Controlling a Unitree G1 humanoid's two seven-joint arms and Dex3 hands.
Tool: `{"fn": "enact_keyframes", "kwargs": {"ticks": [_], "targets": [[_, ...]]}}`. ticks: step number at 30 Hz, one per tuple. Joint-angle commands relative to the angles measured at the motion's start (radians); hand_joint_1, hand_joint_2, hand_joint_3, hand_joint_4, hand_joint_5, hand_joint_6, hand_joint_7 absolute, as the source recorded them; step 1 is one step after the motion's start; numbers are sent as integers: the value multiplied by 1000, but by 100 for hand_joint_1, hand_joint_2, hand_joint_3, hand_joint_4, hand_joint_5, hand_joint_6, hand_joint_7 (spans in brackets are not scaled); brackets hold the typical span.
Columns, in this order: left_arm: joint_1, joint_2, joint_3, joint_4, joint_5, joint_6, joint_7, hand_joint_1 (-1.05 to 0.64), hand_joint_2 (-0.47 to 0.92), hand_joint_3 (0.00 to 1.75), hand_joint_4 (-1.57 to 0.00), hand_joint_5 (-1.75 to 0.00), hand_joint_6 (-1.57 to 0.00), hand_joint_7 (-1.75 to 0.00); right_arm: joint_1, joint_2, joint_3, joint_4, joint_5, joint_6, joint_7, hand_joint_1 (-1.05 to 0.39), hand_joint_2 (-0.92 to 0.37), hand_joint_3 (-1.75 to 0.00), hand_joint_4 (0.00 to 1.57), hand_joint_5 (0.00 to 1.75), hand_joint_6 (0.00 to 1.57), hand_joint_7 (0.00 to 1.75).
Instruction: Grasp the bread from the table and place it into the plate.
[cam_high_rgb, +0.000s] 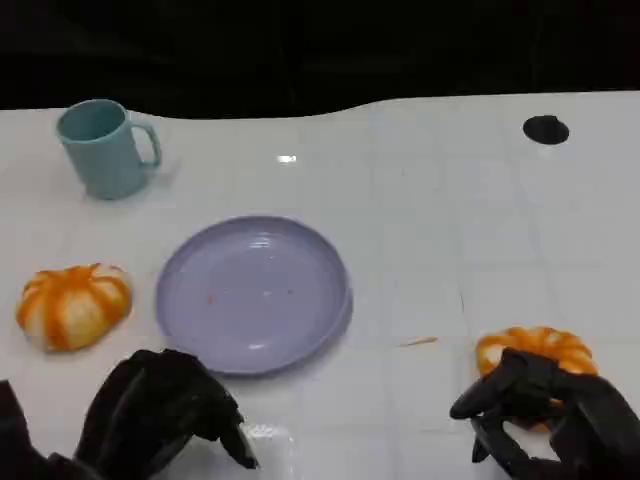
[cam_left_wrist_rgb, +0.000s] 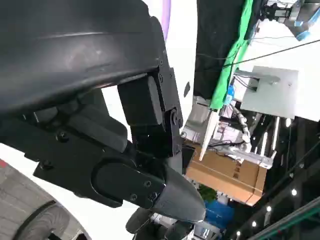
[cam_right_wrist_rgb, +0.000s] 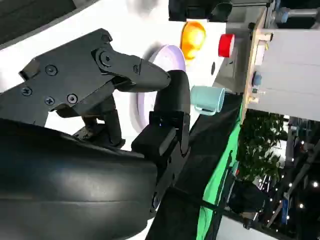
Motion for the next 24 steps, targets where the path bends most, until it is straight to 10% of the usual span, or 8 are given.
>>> {"fn": "enact_keyframes", "kwargs": {"ticks": [1, 24], "targets": [[-1, 15, 6, 5, 4, -8, -1, -102, 86, 0, -157, -56, -157, -22, -2, -10, -9, -12, 4, 1, -3, -25, -68, -81, 73, 153, 78, 106], [-3, 16, 9, 8, -2, 0, -7, -101, 85, 0, -157, -56, -157, -21, -4, -11, -10, -10, 1, -5, -5, -23, -67, -83, 72, 154, 77, 106]]}}
